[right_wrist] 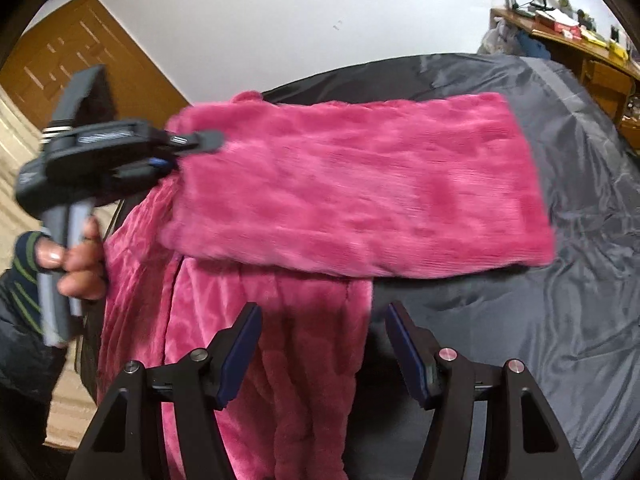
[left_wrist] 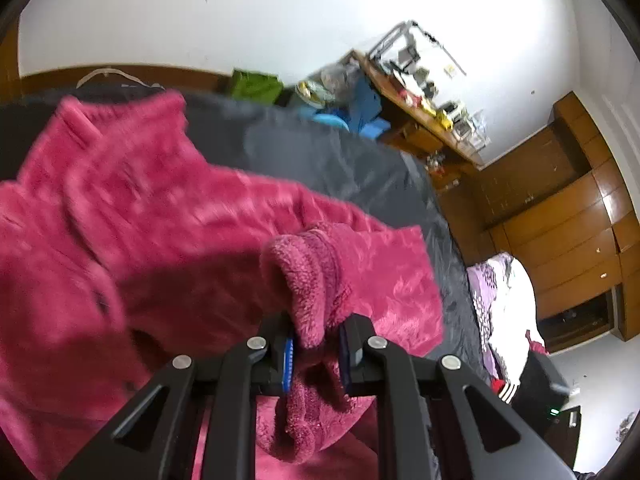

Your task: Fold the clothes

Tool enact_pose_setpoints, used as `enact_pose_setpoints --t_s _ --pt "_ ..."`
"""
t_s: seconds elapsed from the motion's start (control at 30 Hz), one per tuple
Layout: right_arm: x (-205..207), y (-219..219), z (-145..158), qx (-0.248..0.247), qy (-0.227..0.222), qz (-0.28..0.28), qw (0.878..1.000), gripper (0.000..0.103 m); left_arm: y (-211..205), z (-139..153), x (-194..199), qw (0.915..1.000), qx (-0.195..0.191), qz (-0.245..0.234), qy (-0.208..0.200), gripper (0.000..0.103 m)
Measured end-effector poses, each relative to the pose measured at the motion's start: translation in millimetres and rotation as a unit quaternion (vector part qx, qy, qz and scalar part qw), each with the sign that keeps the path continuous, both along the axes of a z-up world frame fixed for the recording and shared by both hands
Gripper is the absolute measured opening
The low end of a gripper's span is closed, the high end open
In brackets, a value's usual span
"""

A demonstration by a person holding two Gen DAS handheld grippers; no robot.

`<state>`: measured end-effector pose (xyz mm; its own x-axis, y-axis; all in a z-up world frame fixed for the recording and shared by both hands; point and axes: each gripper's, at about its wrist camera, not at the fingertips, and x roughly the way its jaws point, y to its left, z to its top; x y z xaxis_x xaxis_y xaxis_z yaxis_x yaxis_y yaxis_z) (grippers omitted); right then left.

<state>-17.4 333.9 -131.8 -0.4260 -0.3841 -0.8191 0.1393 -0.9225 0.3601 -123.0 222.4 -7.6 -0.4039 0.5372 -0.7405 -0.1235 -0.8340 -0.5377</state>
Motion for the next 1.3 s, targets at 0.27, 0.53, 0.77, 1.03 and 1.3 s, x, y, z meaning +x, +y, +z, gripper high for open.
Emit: enact_pose_setpoints --t_s 0.27,0.53,0.77,1.03,1.3 --pt "-1.7 1.5 3.6 0.015 0.001 -0.023 1.0 0.066 -100.6 43.0 14.7 0.9969 -0.023 0.071 0.026 0.019" --pt "-3.0 -13.9 1.4 0.034 -0.005 -0.016 0.999 0.066 -184.5 20.8 17.6 0.9904 -0.051 0.129 -0.001 0.019" --pt "-20.2 -19.5 20.8 0.064 0.018 -0.021 0.998 0.066 -197.7 -24.3 7.9 0.9887 -0.067 0.127 -0.044 0.021" --pt "-93.2 -71.9 34.9 0.087 0.051 0.01 0.995 0.066 -203.2 -52.6 -5.8 0.9811 -0.12 0.133 -0.072 0.033" --pt "-114.8 -80.4 -21.7 0.136 -0.011 0.025 0.99 0.066 -228.1 -71.5 6.7 0.9721 -0.134 0.166 -0.097 0.064"
